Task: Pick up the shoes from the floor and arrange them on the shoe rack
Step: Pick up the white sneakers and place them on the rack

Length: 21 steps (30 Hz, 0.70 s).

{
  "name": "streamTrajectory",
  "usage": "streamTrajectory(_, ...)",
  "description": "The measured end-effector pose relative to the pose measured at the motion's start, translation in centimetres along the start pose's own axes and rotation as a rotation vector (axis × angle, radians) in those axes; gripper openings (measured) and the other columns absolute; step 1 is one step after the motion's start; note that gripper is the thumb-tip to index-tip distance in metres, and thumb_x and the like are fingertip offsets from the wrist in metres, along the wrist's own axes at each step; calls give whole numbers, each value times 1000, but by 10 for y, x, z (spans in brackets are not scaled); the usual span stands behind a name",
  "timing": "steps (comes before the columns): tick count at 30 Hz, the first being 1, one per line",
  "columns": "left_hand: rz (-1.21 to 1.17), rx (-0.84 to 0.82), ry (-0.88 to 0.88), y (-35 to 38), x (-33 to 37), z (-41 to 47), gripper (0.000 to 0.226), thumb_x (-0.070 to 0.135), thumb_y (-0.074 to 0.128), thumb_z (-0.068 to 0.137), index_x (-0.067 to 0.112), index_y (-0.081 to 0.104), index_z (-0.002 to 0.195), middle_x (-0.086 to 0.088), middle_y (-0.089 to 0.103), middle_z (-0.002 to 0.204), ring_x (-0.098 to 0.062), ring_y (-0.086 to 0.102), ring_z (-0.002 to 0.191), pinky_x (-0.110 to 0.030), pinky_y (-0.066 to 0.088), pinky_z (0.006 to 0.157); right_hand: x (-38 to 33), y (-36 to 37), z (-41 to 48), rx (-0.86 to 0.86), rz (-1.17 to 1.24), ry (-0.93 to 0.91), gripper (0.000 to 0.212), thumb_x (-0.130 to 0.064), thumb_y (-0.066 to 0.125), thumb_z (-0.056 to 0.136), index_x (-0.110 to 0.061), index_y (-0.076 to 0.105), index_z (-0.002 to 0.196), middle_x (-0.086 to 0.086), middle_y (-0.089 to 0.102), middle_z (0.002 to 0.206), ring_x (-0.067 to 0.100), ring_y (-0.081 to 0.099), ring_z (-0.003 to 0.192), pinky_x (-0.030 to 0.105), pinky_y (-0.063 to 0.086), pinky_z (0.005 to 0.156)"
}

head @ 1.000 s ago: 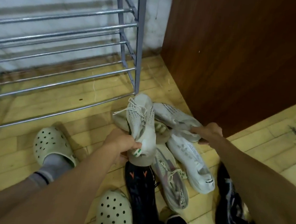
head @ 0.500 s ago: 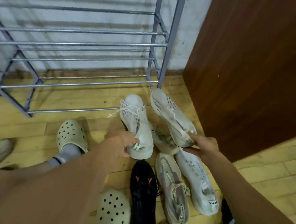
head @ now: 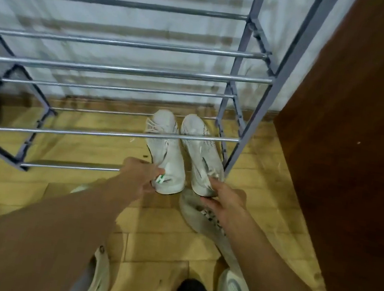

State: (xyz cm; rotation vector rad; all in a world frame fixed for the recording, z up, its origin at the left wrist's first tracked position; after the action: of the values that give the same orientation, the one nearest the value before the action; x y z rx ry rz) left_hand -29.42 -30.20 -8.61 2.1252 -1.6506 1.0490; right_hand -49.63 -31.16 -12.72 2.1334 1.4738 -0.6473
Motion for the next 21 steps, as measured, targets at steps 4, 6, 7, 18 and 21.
streamTrajectory(4,6,35,30,7,18,39,42,1,78,74,-4,62,112,-21,67,101,-30,66,76,-38,57,54,-5,28,36,63,14,-26,43,-13,80,74,0,63,111,11,67,108,22,68,81,33,61,67)
streamTrajectory(6,22,37,25,14,24,56,39,1,76,75,-1,62,112,-17,67,94,-28,66,74,-37,58,56,-8,36,52,91,41,-49,46,-11,81,74,-1,62,114,12,67,110,26,69,91,26,60,58)
streamTrajectory(7,29,19,13,18,26,62,37,0,75,77,-2,62,111,-15,66,88,-25,64,68,-34,58,51,-9,39,58,101,43,-59,50,-13,82,73,-1,61,117,12,67,113,27,69,94,23,57,51)
streamTrajectory(18,49,55,58,40,6,92,51,31,72,80,1,61,119,-12,67,106,-32,67,97,-43,58,83,-23,12,57,-75,-120,-93,45,-23,79,76,-2,64,113,9,67,108,23,64,101,31,58,73)
streamTrajectory(21,54,131,59,41,1,72,67,47,66,75,1,57,123,-14,61,118,-33,62,105,-45,53,92,-35,-18,44,-78,-454,-185,32,-34,77,78,-10,66,96,8,69,103,20,65,92,30,57,74)
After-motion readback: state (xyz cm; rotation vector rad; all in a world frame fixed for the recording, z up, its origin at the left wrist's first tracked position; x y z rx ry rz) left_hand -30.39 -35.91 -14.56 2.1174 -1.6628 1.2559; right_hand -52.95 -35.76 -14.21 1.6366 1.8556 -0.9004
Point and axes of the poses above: each hand's wrist, its own z-axis towards the middle knuckle, its own y-axis out of the palm, x = y × z, the point moved 4 cm from there along z, towards the middle knuckle
